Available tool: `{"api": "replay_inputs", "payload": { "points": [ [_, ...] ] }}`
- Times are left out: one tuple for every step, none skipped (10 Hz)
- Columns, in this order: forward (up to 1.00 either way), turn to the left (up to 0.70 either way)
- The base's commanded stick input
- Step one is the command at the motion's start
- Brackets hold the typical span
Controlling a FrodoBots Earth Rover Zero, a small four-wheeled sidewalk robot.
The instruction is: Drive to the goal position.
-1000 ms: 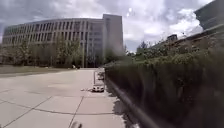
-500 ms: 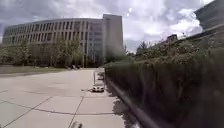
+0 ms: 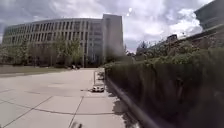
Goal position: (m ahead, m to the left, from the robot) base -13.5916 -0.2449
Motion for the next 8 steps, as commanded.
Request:
{"api": "replay_inputs", "payload": {
  "points": [
    [0.06, 0.00],
    [0.06, 0.00],
    [0.06, 0.00],
    [0.06, 0.00],
    [0.06, 0.00],
    [0.06, 0.00],
    [0.05, 0.00],
    [0.06, 0.00]
  ]
}}
